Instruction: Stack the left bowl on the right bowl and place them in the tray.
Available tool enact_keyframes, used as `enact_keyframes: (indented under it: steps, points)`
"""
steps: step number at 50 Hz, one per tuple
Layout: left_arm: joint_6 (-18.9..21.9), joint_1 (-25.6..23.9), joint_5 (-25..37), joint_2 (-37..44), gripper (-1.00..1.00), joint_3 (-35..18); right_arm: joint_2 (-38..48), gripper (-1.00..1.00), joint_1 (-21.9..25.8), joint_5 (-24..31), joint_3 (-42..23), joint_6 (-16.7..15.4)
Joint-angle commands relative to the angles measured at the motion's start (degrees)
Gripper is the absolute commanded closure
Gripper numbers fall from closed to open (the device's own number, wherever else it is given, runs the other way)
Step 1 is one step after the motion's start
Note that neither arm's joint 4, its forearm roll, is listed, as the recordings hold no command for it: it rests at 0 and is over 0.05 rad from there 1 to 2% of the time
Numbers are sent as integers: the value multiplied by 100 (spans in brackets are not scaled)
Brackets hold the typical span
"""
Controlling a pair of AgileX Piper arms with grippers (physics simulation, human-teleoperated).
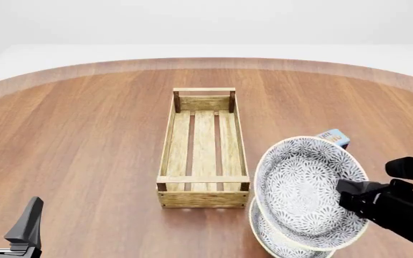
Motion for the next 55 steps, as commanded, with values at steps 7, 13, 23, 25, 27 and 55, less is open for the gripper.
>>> enact_keyframes:
  steps: [7,13,23,25,27,55]
  points:
    - [0,0,0,0,-100,0,193,100,-148,-434,375,114]
    - [0,0,0,0,-100,0,237,100,-135,-510,431,156]
    - [0,0,0,0,-100,0,298,100,-102,-644,545,210]
    - [0,0,0,0,-100,0,335,100,-92,-702,581,224]
    - [0,0,0,0,-100,0,372,100,-101,-756,611,239]
    - [0,0,0,0,-100,0,807,100,17,-1411,1021,434]
